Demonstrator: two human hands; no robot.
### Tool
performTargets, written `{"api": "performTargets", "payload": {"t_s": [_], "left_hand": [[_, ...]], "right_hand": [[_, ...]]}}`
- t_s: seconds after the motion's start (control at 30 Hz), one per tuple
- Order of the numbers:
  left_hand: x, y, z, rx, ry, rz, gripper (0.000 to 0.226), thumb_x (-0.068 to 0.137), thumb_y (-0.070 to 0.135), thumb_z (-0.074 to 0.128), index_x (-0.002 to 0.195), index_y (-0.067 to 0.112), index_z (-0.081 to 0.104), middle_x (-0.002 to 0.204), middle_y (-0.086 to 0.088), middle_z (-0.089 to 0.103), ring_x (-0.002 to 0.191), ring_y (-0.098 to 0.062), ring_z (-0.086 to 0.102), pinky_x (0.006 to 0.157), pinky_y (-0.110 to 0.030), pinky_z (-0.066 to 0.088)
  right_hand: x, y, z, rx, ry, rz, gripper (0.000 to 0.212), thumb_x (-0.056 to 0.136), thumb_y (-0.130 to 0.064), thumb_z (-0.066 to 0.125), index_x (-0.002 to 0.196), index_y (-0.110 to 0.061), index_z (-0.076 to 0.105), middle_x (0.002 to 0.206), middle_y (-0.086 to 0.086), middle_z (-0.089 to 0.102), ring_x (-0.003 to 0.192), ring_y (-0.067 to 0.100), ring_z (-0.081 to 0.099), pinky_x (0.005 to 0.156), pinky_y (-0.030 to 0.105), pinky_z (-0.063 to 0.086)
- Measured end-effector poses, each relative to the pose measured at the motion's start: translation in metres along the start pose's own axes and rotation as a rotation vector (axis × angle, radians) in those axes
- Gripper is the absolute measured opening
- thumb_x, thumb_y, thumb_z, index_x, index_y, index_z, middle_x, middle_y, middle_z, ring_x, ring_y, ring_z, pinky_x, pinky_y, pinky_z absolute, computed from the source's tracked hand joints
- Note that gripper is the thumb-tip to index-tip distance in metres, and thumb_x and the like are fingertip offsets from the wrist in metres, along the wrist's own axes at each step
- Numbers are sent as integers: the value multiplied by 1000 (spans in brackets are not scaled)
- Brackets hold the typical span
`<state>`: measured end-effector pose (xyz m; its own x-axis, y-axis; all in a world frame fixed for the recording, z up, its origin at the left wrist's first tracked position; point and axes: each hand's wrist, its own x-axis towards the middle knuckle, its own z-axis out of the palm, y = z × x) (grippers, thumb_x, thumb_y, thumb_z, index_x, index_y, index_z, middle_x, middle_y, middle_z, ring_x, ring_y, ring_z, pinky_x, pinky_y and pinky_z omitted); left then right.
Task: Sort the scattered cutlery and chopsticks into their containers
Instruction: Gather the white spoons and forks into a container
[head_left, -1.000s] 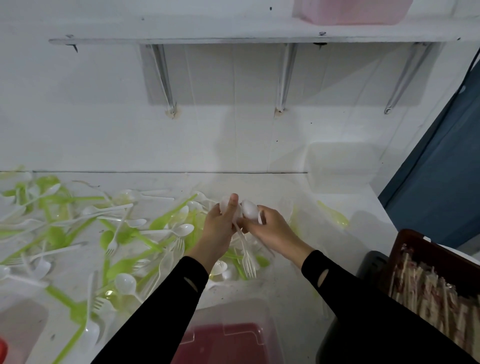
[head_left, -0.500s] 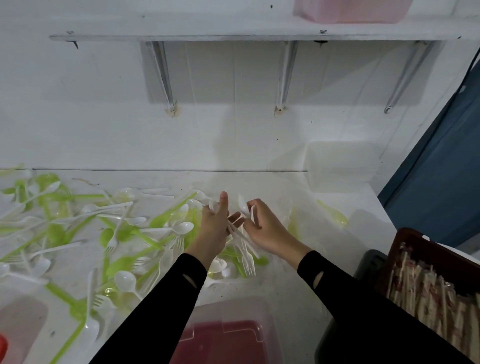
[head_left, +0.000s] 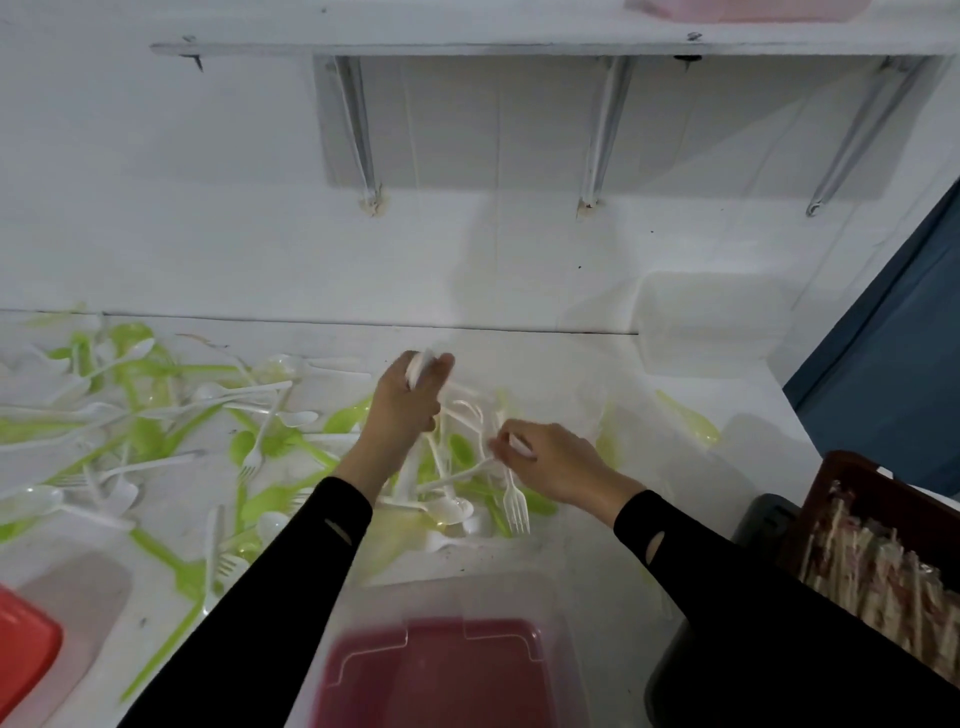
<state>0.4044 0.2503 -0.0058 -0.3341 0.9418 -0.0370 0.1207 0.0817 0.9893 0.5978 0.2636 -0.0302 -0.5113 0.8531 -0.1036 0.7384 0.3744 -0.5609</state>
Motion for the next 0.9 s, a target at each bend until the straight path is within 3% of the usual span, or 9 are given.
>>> {"api": "performTargets", "payload": {"t_s": [0.1, 0.17, 0.27, 0.33, 0.43, 0.57, 0.7, 0.8, 0.9], "left_hand": [[-10, -7, -21, 654, -308, 94, 30, 83, 41, 75, 76, 15, 61, 67, 2, 56, 61, -12, 52, 54, -22, 37], [-17, -23, -26, 922, -561, 131, 25, 80, 40, 78, 82, 16, 69, 81, -1, 66, 79, -14, 59, 64, -23, 39], [-27, -46, -29, 1121, -562, 197, 26, 82, 42, 74, 101, 24, 72, 102, 3, 69, 100, -16, 63, 81, -32, 49], [-29, -51, -29, 1176, -461, 236, 35, 78, 47, 75, 109, 32, 68, 110, 9, 64, 105, -14, 60, 83, -33, 51], [-30, -52, -24, 1276, -476, 273, 54, 72, 51, 78, 121, 34, 62, 119, 11, 59, 109, -13, 59, 82, -29, 47], [-30, -52, -19, 1309, -485, 276, 51, 72, 45, 79, 115, 27, 58, 116, 8, 60, 110, -15, 59, 73, -28, 39], [-26, -53, -21, 1354, -512, 255, 43, 78, 40, 75, 116, 25, 62, 117, 4, 57, 112, -16, 57, 76, -28, 39], [-21, -57, -24, 1288, -520, 255, 32, 85, 33, 70, 113, 20, 63, 115, 1, 55, 108, -20, 58, 75, -27, 40], [-13, -55, -29, 1113, -508, 242, 29, 87, 30, 70, 109, 13, 62, 110, -3, 55, 104, -22, 56, 85, -33, 44]], "right_hand": [[-4, -11, 18, -211, -312, -95, 33, 92, -47, 55, 90, -14, 62, 89, -4, 65, 80, 18, 57, 67, 32, 40], [-6, -15, 29, -321, -378, -215, 22, 93, -36, 53, 89, -16, 63, 98, -6, 61, 86, 20, 57, 69, 32, 41], [-4, -18, 35, -463, -350, -315, 27, 97, -36, 48, 111, -21, 65, 125, -2, 54, 102, 26, 61, 76, 36, 49], [-3, -14, 37, -539, -290, -374, 27, 99, -31, 47, 121, -23, 60, 135, -4, 49, 99, 28, 62, 67, 32, 43], [-3, -6, 39, -625, -242, -447, 32, 96, -16, 47, 126, -20, 55, 133, 0, 48, 84, 34, 63, 50, 28, 23], [-4, -7, 40, -692, -223, -491, 46, 98, -18, 45, 144, -25, 40, 146, -5, 38, 90, 31, 65, 54, 31, 28], [-6, -14, 41, -745, -247, -507, 58, 100, -13, 40, 153, -32, 26, 156, -8, 30, 84, 33, 64, 46, 29, 16], [-5, -12, 42, -793, -222, -540, 47, 95, -9, 50, 138, -27, 49, 137, 0, 48, 68, 29, 61, 45, 28, 20], [0, 2, 42, -768, -74, -546, 23, 74, -26, 80, 93, -23, 67, 95, -2, 59, 44, 19, 56, 41, 19, 4]]}}
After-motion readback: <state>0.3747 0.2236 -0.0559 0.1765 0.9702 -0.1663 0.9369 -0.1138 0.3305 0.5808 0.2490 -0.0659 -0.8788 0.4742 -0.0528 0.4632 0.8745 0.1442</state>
